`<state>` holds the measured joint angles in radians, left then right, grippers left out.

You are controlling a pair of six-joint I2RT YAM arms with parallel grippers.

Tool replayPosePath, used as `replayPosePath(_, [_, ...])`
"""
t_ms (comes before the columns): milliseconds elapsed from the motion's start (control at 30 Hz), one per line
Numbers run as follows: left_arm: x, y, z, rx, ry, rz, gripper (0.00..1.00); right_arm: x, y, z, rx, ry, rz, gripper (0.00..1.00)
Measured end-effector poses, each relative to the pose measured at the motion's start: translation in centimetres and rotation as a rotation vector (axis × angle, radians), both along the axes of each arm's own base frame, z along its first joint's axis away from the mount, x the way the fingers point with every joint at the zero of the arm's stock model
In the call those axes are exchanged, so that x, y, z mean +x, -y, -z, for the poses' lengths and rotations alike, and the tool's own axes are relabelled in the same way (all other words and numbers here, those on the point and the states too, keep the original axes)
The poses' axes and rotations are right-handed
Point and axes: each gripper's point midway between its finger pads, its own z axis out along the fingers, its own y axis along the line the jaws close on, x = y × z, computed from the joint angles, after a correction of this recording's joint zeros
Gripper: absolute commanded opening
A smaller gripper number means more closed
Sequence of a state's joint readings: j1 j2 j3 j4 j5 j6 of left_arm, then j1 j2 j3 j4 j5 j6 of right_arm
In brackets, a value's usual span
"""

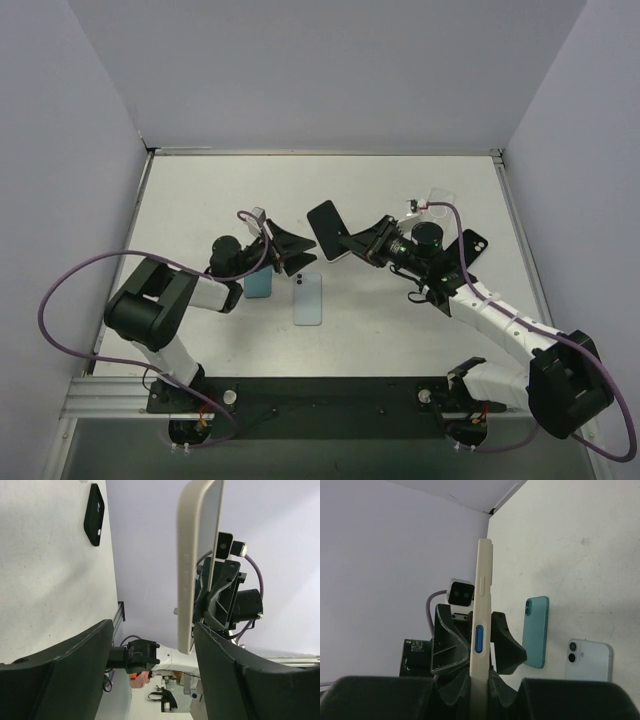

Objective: Take the phone out of the phone case
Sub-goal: Remove the phone case from the phone.

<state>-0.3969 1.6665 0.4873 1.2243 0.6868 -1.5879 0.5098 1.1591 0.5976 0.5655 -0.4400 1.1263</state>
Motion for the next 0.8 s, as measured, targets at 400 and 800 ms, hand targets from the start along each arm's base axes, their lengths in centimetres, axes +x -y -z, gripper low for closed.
replayPosePath(400, [0.7, 0.7, 3.0, -0.017, -0.142, -0.007, 0.71, -0.6, -0.7, 0.5, 0.004, -0.031, -0.031, 0.00])
replayPosePath(800, [1.1, 1.0, 1.2, -0.038, -0.095, -0.003, 0.74, -0.4, -0.8, -0.5, 0.042, -0.012, -0.026, 0.00])
